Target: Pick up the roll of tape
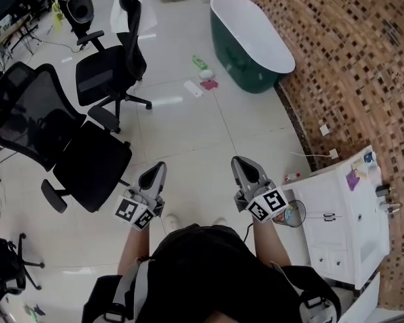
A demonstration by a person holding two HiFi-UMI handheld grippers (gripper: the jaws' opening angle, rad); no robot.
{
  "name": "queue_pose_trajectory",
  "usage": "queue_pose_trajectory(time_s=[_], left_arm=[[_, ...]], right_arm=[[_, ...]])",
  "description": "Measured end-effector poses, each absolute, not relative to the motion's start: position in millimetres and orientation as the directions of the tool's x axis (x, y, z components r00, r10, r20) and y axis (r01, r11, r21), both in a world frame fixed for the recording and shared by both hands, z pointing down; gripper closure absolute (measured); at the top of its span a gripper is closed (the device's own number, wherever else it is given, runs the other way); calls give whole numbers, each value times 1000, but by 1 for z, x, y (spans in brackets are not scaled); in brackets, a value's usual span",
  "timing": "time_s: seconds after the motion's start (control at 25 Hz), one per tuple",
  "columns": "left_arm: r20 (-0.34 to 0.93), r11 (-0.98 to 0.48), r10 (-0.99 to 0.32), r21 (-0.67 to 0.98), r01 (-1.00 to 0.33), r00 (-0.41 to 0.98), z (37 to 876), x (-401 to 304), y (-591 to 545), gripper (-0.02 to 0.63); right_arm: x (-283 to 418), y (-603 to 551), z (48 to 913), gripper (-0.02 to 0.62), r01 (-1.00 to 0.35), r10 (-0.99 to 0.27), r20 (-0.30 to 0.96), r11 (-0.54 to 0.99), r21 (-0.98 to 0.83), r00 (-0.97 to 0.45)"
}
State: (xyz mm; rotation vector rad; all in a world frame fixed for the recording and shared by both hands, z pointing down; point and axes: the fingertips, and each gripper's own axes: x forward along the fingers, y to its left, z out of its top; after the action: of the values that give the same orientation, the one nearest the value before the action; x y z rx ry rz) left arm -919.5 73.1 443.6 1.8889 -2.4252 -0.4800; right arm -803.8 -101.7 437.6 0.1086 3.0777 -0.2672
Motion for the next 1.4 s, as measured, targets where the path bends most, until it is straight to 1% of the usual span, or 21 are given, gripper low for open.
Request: queue_pose_trajectory(time_s=[0.12, 0.28, 0.52, 0.68, 0.84, 1.04, 1.24, 1.4], left_arm=[[-176, 156, -963, 245, -957, -202, 435, -894, 46, 604], [-185, 146, -965, 220, -965, -188, 424, -870, 16, 604], [-176, 54, -980, 202, -978, -90, 418, -813, -36, 604], [-163, -37, -987, 196, -980, 4, 420, -781, -71, 604], [-167, -122, -982, 185, -975, 91, 419, -745, -111, 604], [-166, -247, -962, 185, -951, 218, 420, -687, -159, 604], [-144, -338, -938, 188, -922, 314, 426, -648, -185, 604], [-126, -394, -918, 210, -895, 375, 432, -638, -203, 604]], right_arm=[[-774, -120, 437, 589, 40, 25, -83, 983, -180, -996], [-743, -140, 434, 589, 36, 17, -107, 983, -180, -994], [-691, -178, 434, 589, -21, -46, -125, 980, -196, -991], [-649, -202, 433, 589, -108, -140, -144, 971, -212, -980], [-599, -226, 437, 589, -183, -212, -134, 963, -199, -968], [-533, -258, 440, 589, -300, -333, -133, 929, -217, -934], [-494, -269, 446, 589, -355, -385, -109, 908, -220, -917], [-474, -270, 449, 589, -432, -460, -94, 874, -222, -883]])
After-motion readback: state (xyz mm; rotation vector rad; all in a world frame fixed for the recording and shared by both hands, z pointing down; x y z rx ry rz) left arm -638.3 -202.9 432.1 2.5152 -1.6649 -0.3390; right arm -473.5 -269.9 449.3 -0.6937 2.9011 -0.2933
